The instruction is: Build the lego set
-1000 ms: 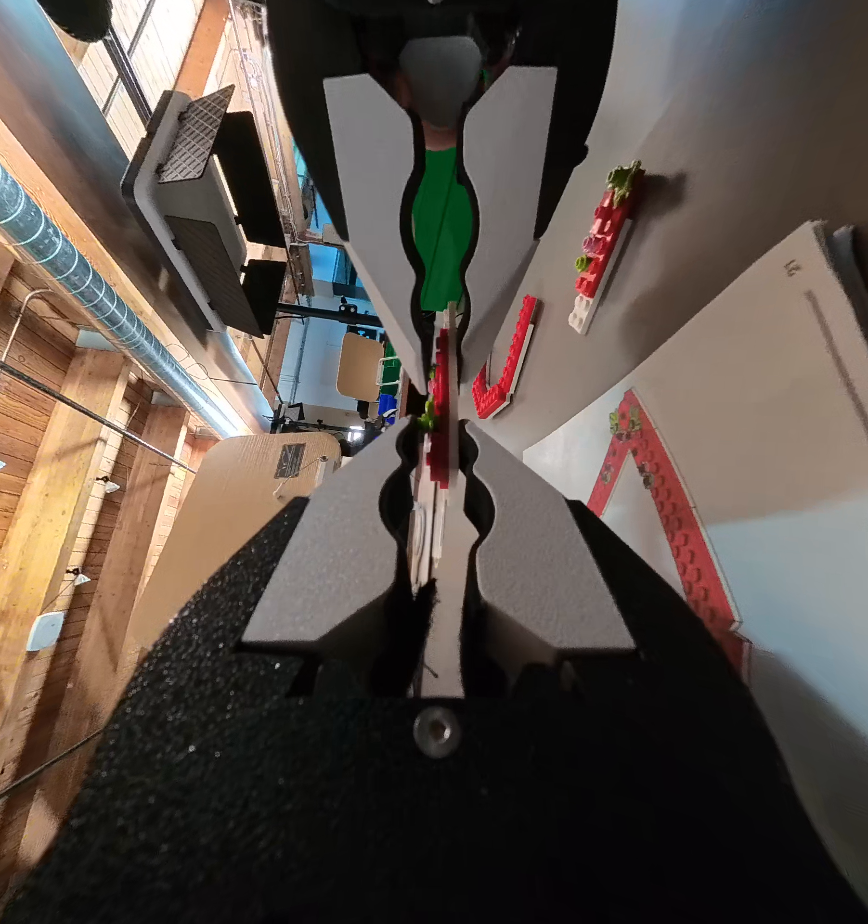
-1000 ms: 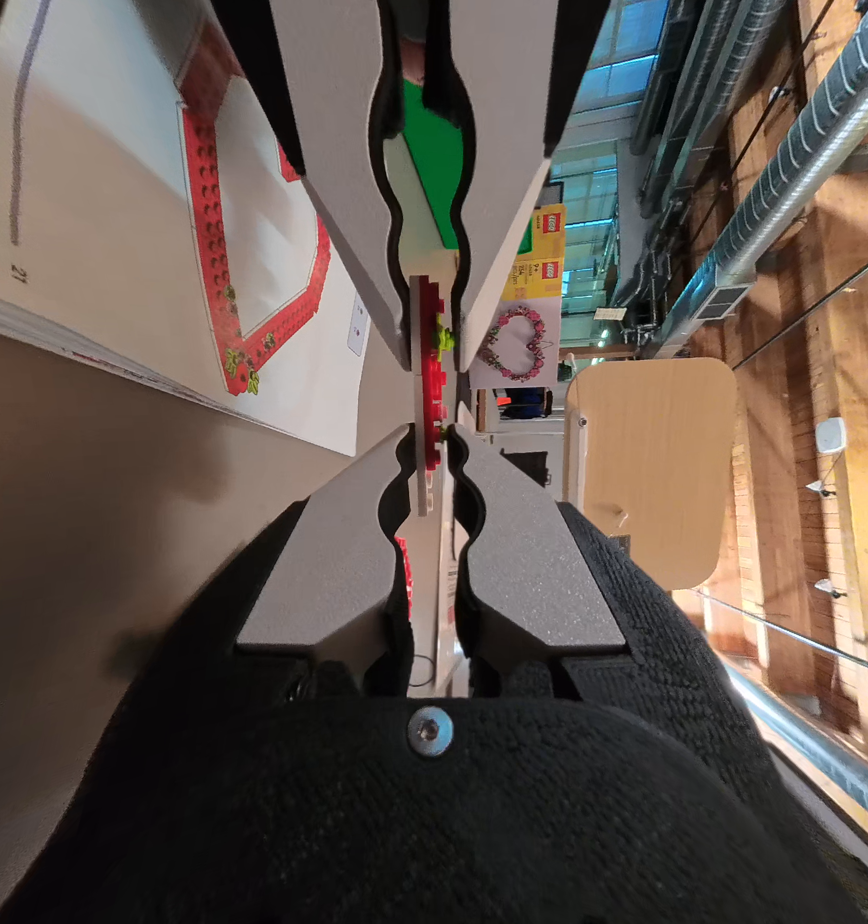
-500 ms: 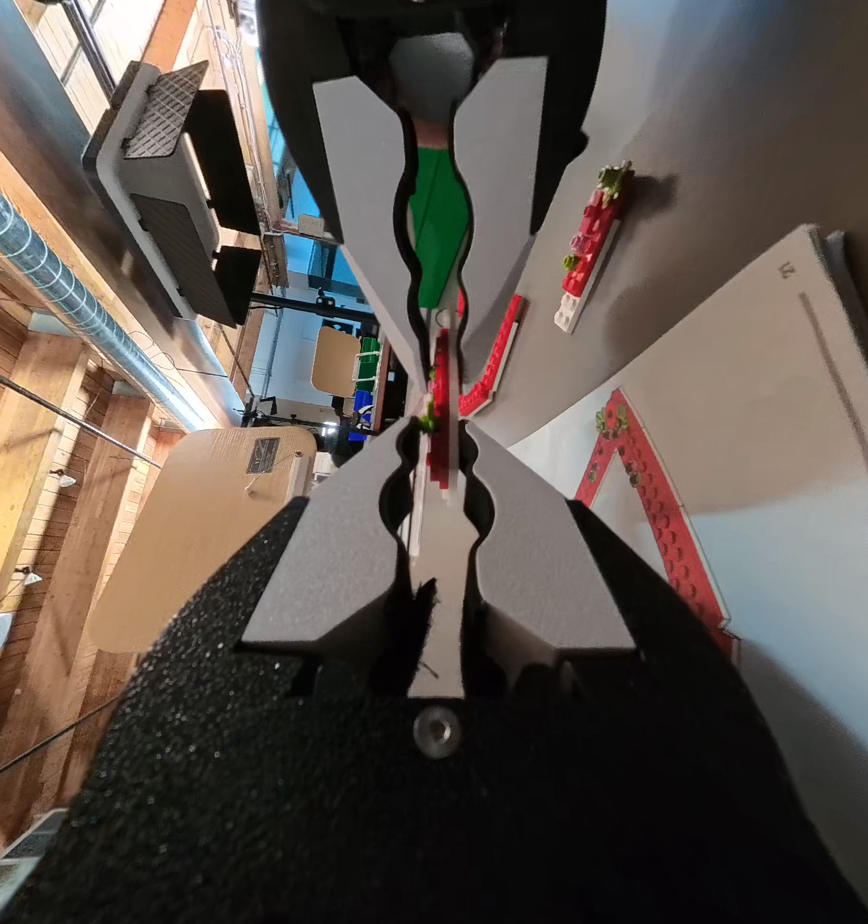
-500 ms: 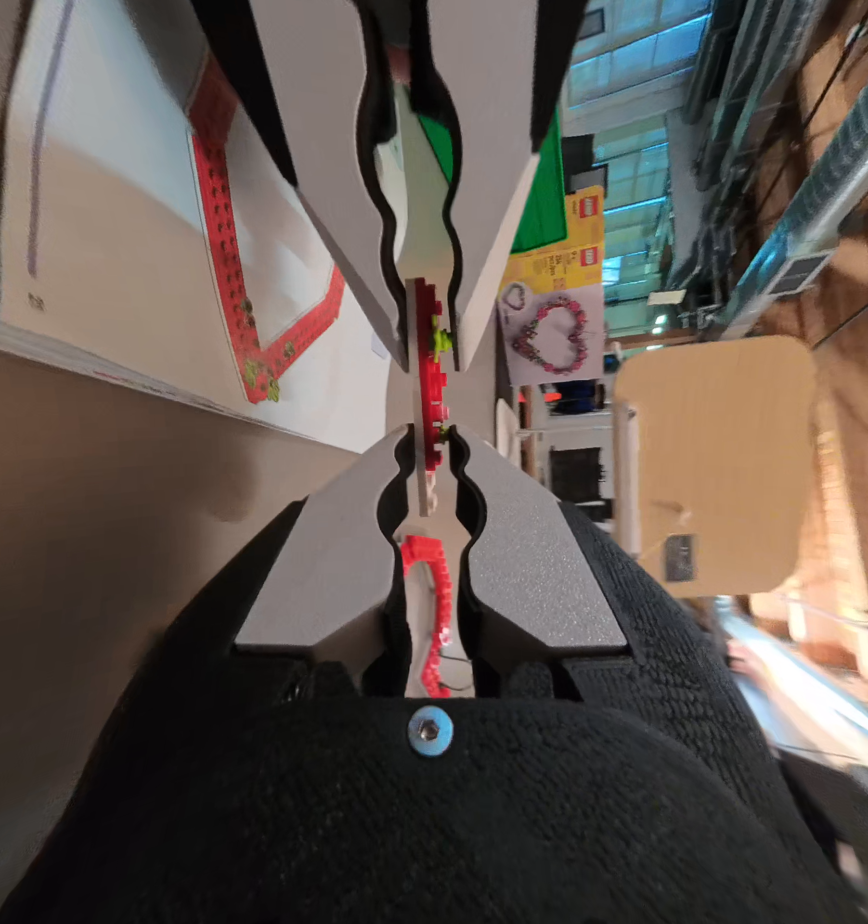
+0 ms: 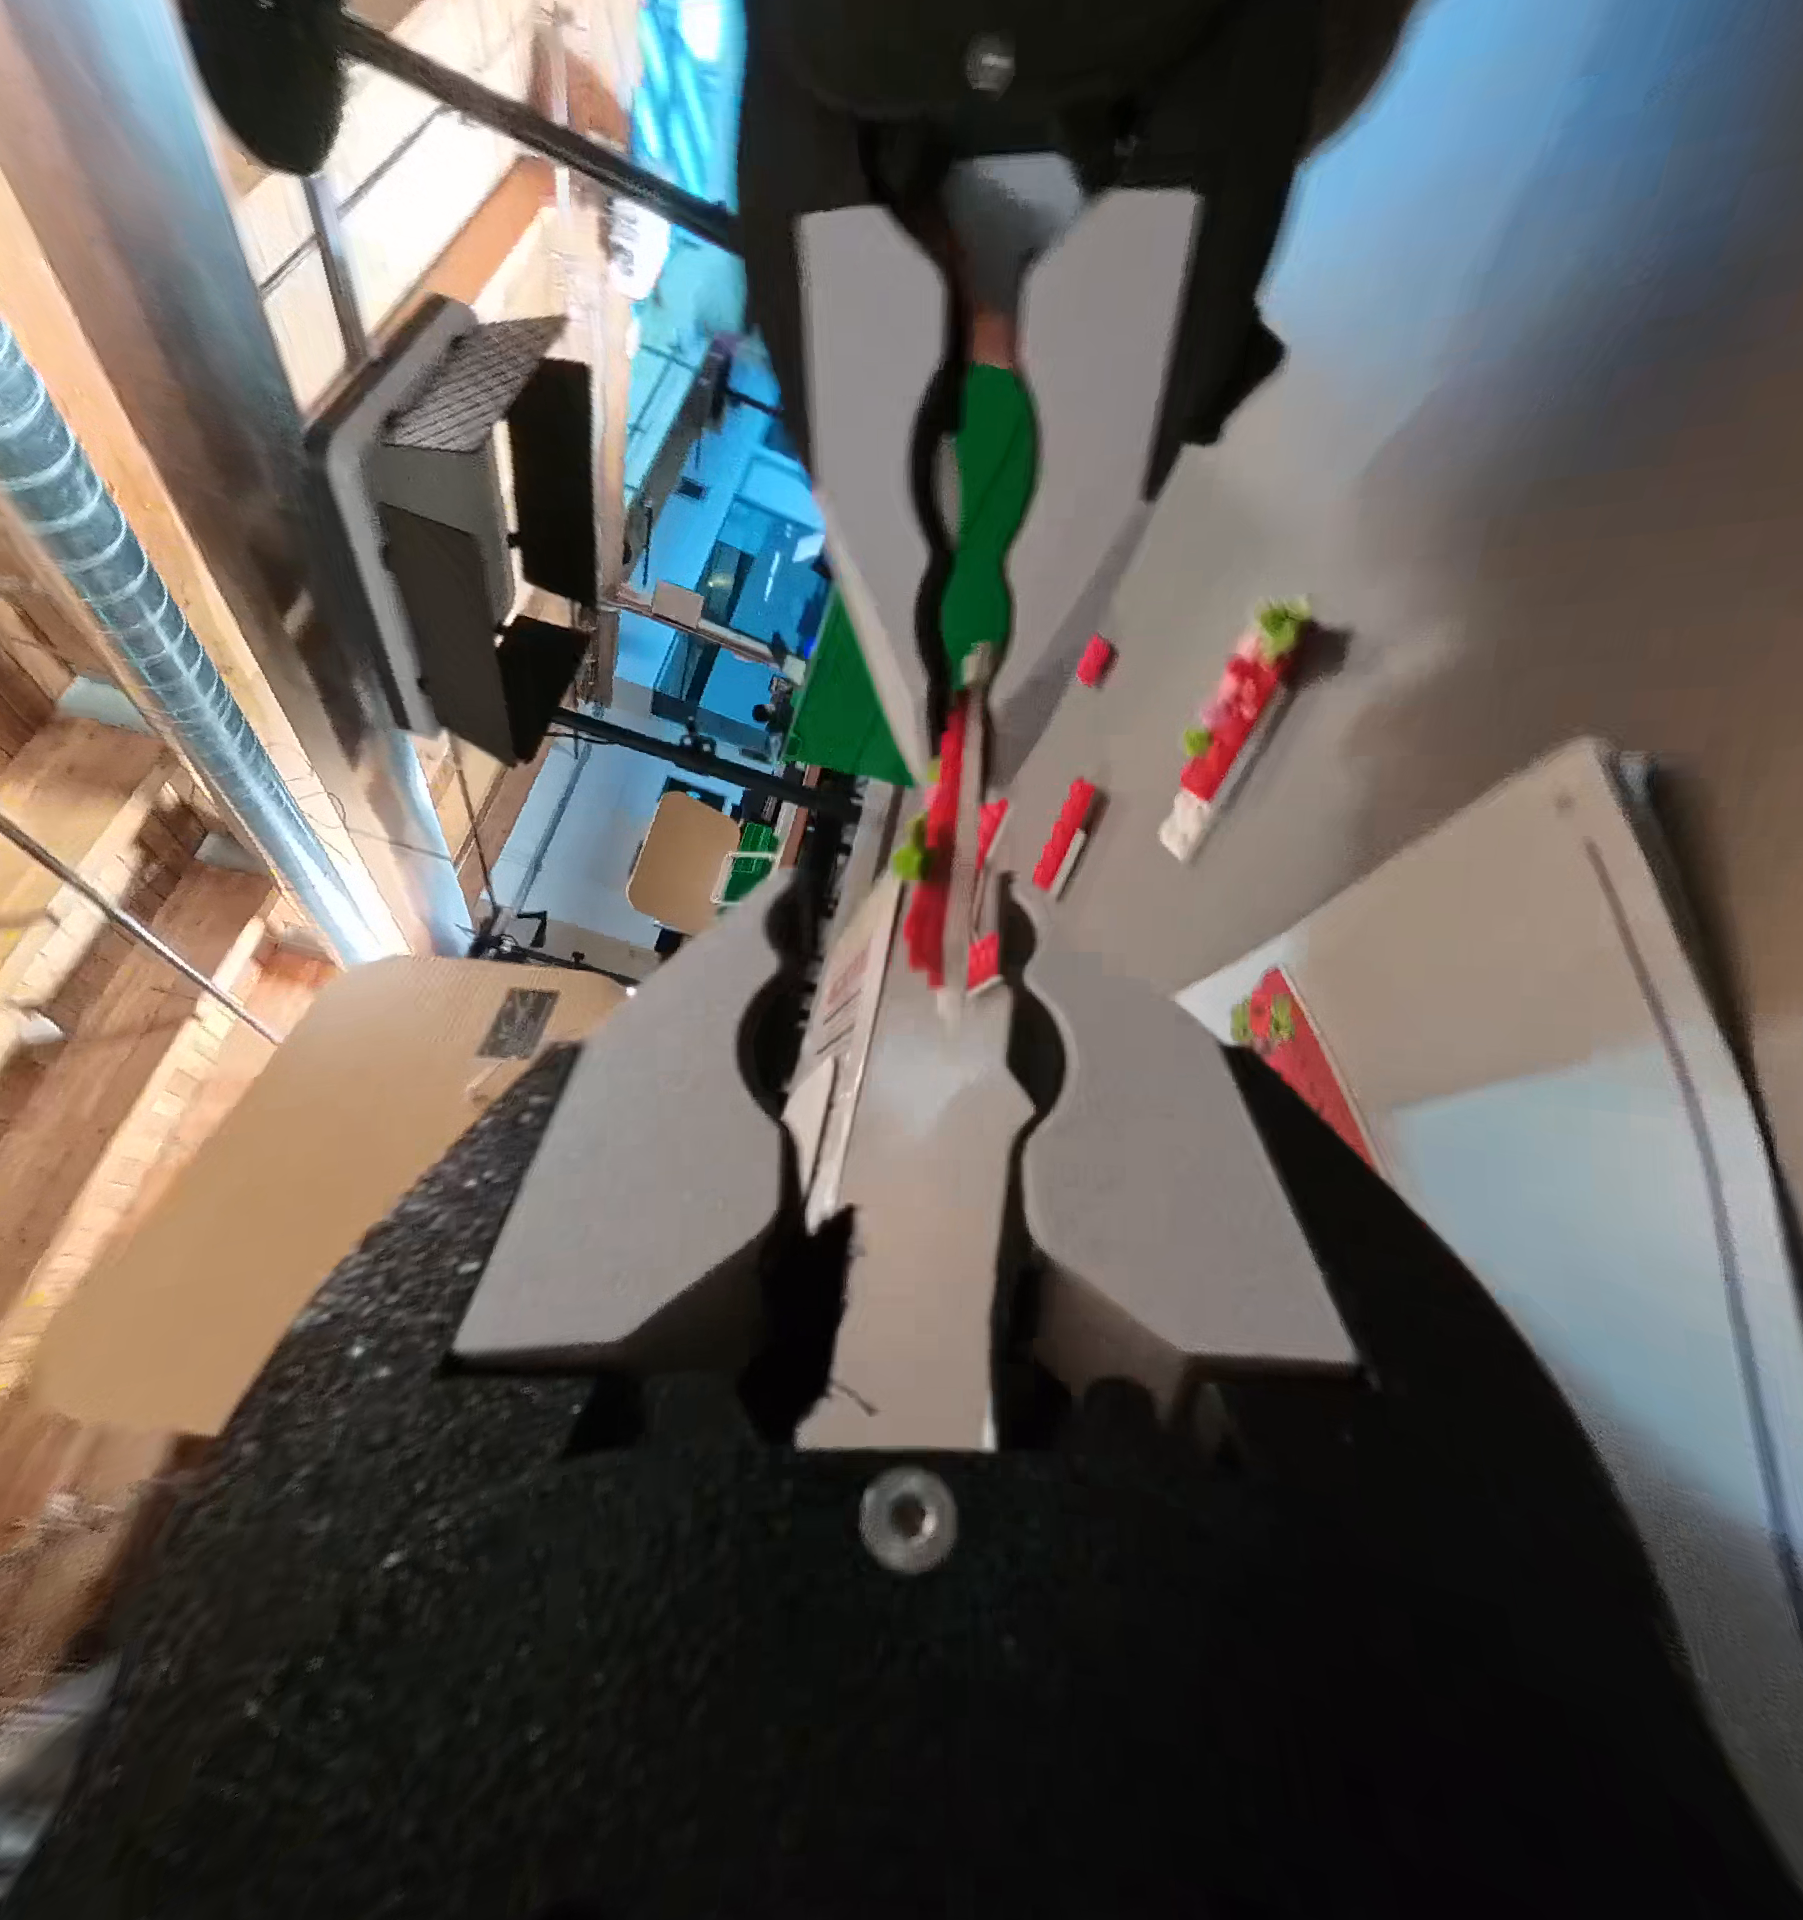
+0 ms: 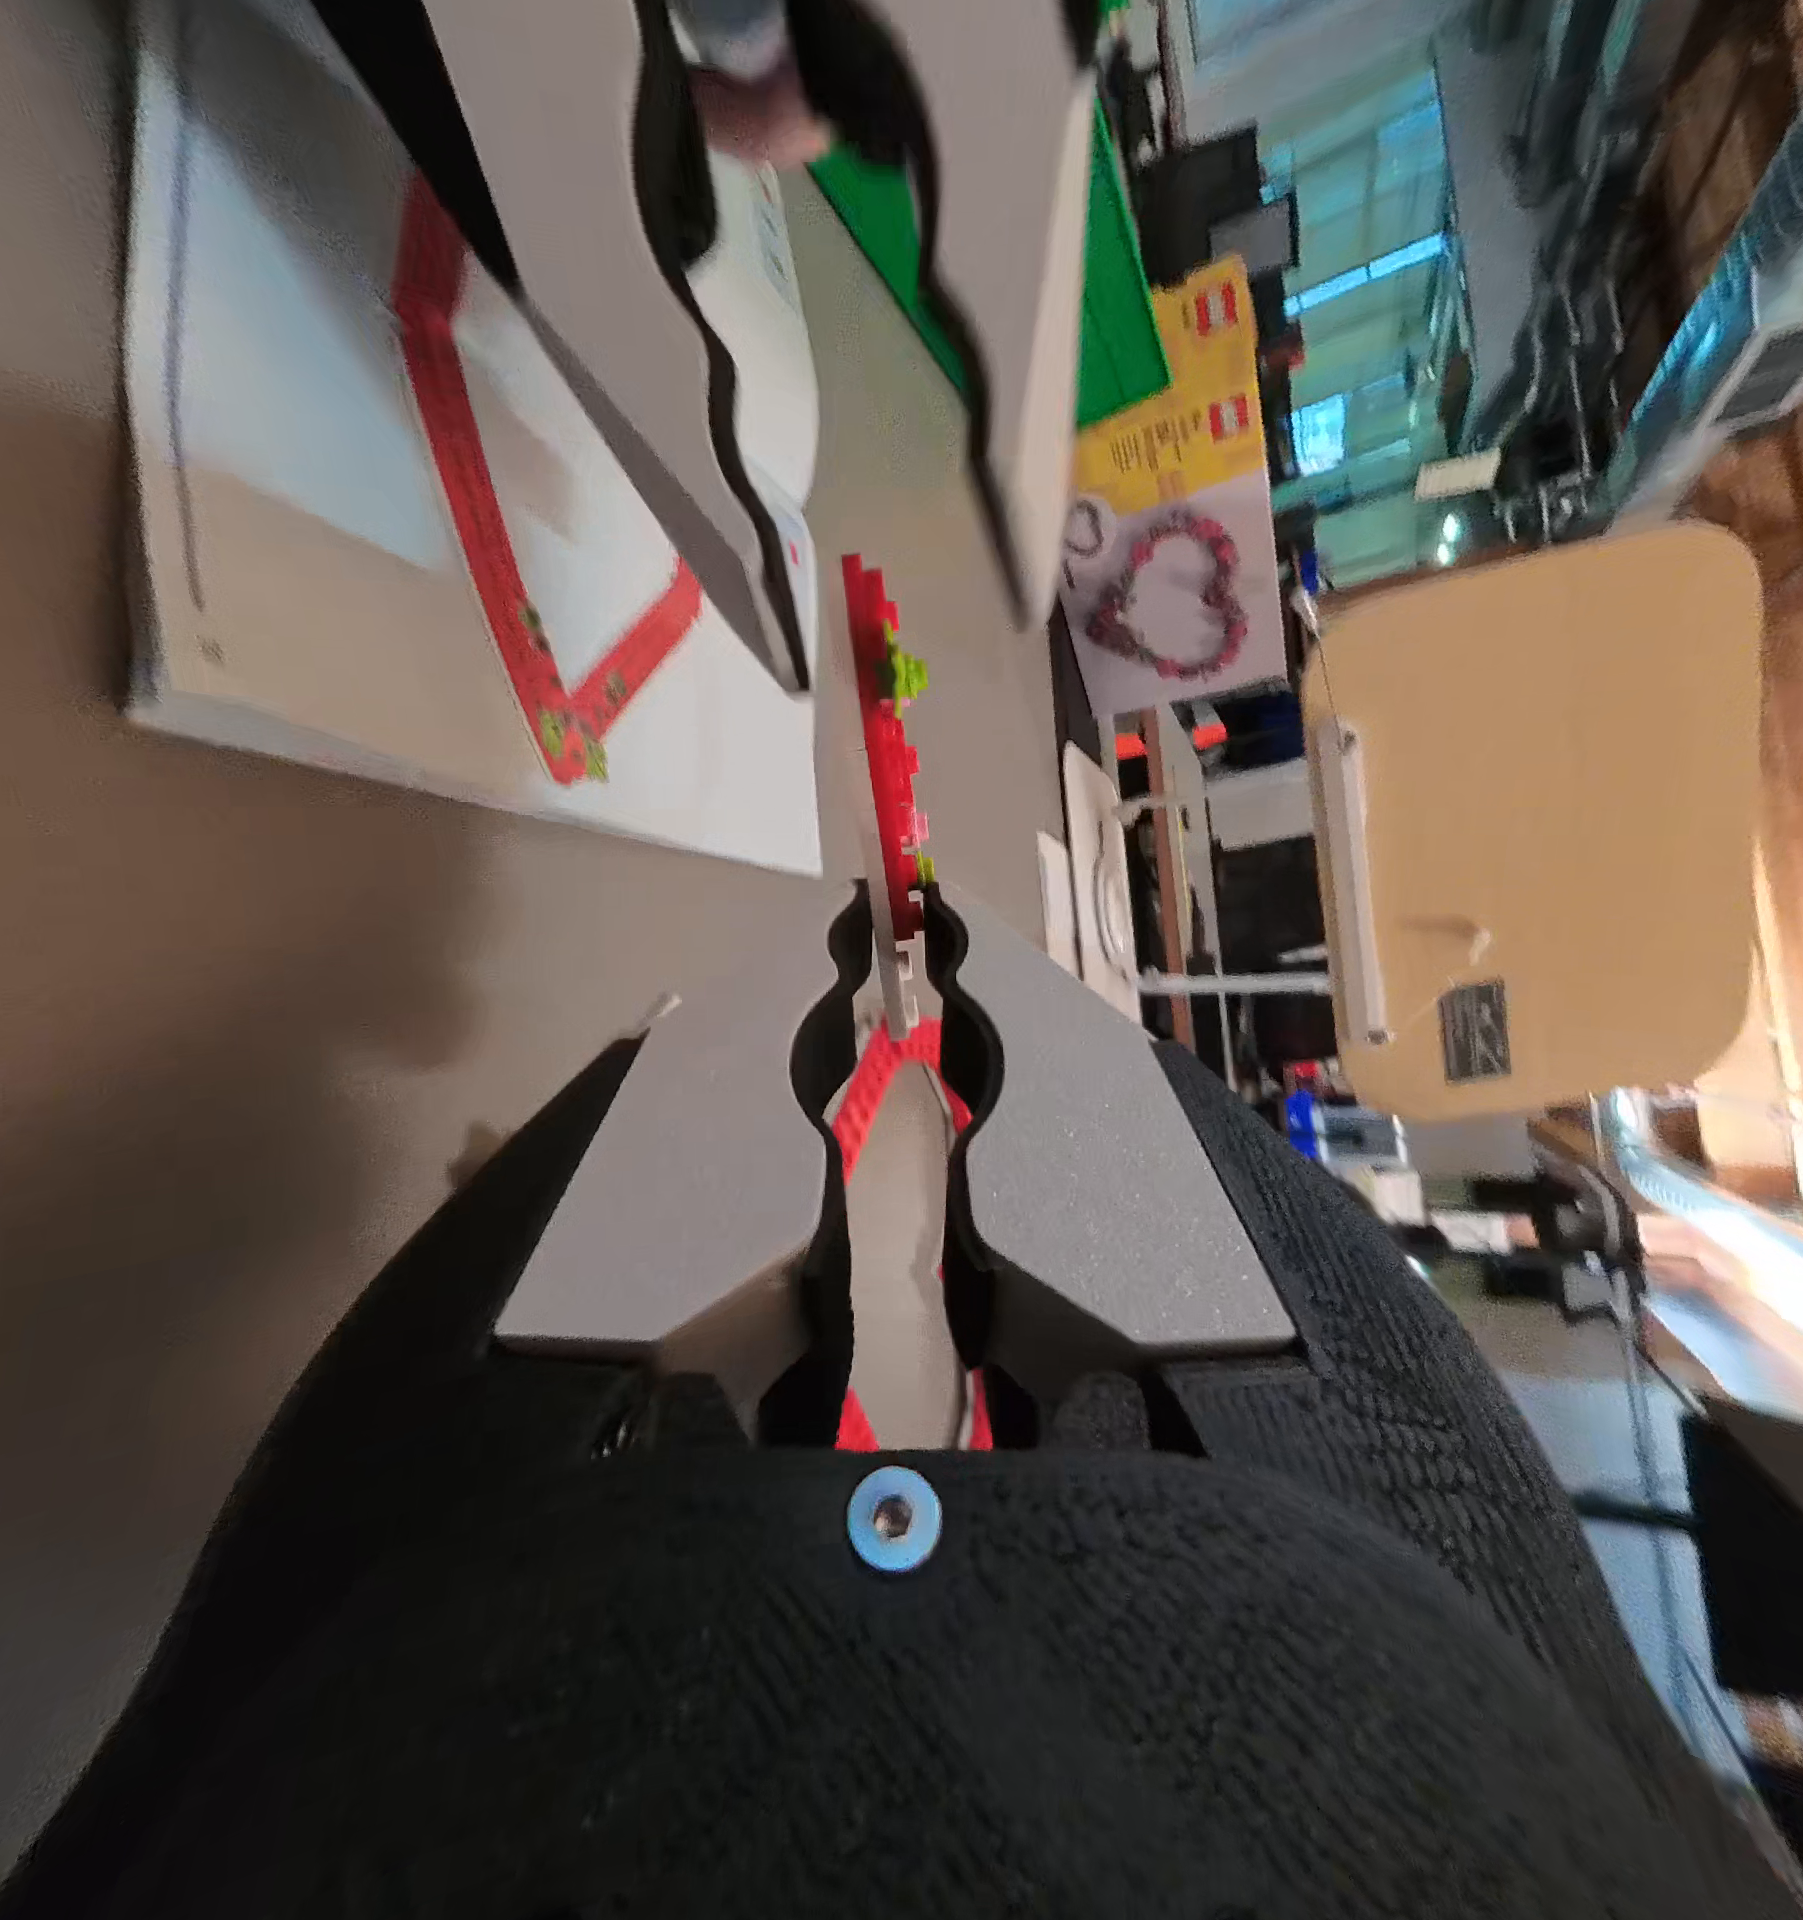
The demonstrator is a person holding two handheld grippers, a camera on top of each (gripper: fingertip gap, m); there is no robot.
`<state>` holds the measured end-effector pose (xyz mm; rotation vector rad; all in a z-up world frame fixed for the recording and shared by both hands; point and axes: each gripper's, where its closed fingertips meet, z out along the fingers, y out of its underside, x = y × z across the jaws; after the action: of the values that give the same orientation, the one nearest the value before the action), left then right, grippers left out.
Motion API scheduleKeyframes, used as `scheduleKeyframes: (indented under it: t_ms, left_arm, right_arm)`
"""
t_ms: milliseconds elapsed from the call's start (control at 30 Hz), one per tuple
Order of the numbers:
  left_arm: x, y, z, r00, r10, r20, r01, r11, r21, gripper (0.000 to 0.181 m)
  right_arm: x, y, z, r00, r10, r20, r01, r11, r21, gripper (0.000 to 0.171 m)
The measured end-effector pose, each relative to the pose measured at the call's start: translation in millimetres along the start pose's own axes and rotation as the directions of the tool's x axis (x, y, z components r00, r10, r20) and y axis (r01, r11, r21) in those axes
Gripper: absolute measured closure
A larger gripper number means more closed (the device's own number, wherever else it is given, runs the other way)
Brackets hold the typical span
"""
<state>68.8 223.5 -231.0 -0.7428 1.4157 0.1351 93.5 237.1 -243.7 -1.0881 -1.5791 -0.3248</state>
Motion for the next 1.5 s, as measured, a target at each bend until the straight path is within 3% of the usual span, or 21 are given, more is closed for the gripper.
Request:
scheduleKeyframes:
  t_ms: [100, 200, 300, 467, 667, 800, 900, 1000, 1067, 1300, 1500]
  left_arm:
    - [-21, 1, -3, 0.979, -0.192, 0.068, 0.19, 0.981, 0.034, 0.121]
    - [-38, 11, -9, 0.941, -0.317, 0.122, 0.312, 0.948, 0.057, 0.121]
    - [-53, 20, -14, 0.895, -0.413, 0.171, 0.404, 0.911, 0.083, 0.123]
    - [-69, 27, -22, 0.827, -0.523, 0.208, 0.506, 0.852, 0.133, 0.127]
    - [-75, 32, -26, 0.797, -0.565, 0.215, 0.547, 0.825, 0.141, 0.13]
    - [-78, 30, -28, 0.799, -0.564, 0.211, 0.545, 0.826, 0.143, 0.131]
    - [-83, 31, -30, 0.801, -0.558, 0.216, 0.539, 0.83, 0.142, 0.131]
    - [-91, 31, -33, 0.796, -0.56, 0.229, 0.54, 0.828, 0.15, 0.132]
    - [-95, 32, -36, 0.793, -0.56, 0.24, 0.539, 0.829, 0.151, 0.132]
    - [-99, 30, -39, 0.812, -0.554, 0.185, 0.538, 0.833, 0.132, 0.131]
    - [-93, 23, -35, 0.817, -0.568, 0.103, 0.556, 0.822, 0.121, 0.129]
  right_arm:
    - [5, 29, -22, 0.999, 0.001, -0.054, -0.007, 0.994, -0.109, 0.164]
    - [-6, 70, -47, 0.991, -0.118, -0.061, 0.098, 0.959, -0.265, 0.164]
    - [-23, 103, -69, 0.973, -0.229, 0.019, 0.219, 0.899, -0.379, 0.164]
    - [-42, 128, -83, 0.937, -0.317, 0.148, 0.35, 0.844, -0.406, 0.161]
    - [-42, 141, -86, 0.898, -0.348, 0.27, 0.426, 0.841, -0.334, 0.142]
    - [-33, 152, -98, 0.913, -0.221, 0.342, 0.343, 0.869, -0.356, 0.114]
    - [-45, 147, -107, 0.894, 0.094, 0.438, 0.104, 0.908, -0.407, 0.115]
    - [-57, 115, -101, 0.717, 0.5, 0.485, -0.276, 0.843, -0.461, 0.117]
    - [-55, 105, -90, 0.645, 0.599, 0.475, -0.379, 0.79, -0.481, 0.119]
    - [-65, 113, -78, 0.537, 0.632, 0.558, -0.277, 0.758, -0.591, 0.129]
    - [-71, 108, -81, 0.467, 0.525, 0.712, -0.135, 0.837, -0.53, 0.152]
